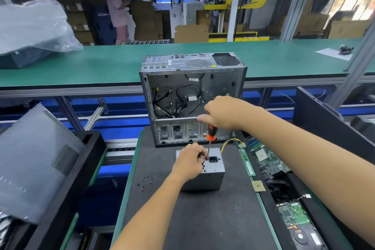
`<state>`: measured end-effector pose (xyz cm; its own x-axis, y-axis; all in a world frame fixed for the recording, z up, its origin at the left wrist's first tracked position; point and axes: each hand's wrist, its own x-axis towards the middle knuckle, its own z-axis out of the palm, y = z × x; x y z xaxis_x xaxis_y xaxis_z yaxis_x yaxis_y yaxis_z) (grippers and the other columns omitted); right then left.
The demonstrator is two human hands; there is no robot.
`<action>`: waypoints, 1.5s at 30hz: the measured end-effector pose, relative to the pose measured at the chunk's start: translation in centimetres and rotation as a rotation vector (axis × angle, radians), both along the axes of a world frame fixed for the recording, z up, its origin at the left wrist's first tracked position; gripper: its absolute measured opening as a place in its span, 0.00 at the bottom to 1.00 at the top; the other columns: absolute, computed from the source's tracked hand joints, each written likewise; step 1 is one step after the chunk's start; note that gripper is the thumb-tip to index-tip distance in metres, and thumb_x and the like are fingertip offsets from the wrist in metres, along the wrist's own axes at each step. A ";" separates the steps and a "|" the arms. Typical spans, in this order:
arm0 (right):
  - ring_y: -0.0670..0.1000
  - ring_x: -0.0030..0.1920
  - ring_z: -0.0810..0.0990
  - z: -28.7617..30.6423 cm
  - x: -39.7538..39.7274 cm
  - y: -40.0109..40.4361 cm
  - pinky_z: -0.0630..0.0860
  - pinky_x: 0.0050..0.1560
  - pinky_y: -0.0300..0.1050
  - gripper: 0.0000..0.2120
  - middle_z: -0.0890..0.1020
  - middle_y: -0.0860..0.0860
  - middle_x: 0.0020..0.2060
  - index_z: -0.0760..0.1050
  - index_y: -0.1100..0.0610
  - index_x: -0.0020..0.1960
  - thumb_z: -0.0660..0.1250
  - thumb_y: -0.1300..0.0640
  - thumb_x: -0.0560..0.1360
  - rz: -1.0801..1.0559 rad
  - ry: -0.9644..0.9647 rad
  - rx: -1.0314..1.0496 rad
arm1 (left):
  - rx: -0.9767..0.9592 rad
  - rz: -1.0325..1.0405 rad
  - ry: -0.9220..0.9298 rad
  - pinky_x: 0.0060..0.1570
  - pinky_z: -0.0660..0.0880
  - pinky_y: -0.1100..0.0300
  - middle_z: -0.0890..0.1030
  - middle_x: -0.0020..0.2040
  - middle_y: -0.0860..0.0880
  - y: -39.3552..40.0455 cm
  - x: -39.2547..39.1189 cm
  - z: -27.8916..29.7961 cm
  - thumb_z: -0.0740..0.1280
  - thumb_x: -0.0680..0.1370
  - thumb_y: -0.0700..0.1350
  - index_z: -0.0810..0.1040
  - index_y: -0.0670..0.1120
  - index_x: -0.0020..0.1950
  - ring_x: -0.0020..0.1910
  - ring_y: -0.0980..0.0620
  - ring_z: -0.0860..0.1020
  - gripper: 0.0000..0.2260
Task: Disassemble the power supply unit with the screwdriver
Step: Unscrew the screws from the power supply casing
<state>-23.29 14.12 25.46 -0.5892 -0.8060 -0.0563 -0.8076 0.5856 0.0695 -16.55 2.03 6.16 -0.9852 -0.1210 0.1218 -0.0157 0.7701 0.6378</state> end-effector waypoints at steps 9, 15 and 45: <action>0.49 0.36 0.73 0.2 -0.1 0.4 0.66 0.33 0.44 0.11 0.74 0.47 0.36 0.70 0.51 0.43 0.64 0.45 0.76 0.069 -0.235 -0.074 | -0.019 -0.005 0.016 0.47 0.69 0.60 0.73 0.42 0.58 -0.2 -0.2 -0.5 0.63 0.75 0.37 0.69 0.57 0.38 0.46 0.55 0.70 0.15; 0.46 0.31 0.79 0.2 -1.2 0.6 0.72 0.33 0.42 0.04 0.78 0.50 0.38 0.70 0.53 0.48 0.61 0.53 0.78 0.006 -0.329 -0.044 | 0.001 0.008 0.020 0.46 0.69 0.62 0.74 0.43 0.59 -0.2 -0.2 -0.5 0.62 0.74 0.36 0.68 0.60 0.37 0.45 0.57 0.70 0.18; 0.52 0.45 0.76 0.2 -0.6 1.2 0.75 0.46 0.49 0.09 0.79 0.46 0.43 0.73 0.52 0.52 0.67 0.60 0.73 0.175 -0.424 -0.174 | 0.157 0.032 0.061 0.39 0.65 0.76 0.75 0.39 0.59 -0.3 0.1 -0.2 0.71 0.70 0.44 0.84 0.50 0.41 0.42 0.64 0.75 0.03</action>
<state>-23.88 15.34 25.62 -0.3986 -0.9096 -0.1174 -0.8310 0.4123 -0.3735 -16.42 1.75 5.92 -0.9718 -0.1742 0.1589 0.0043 0.6609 0.7505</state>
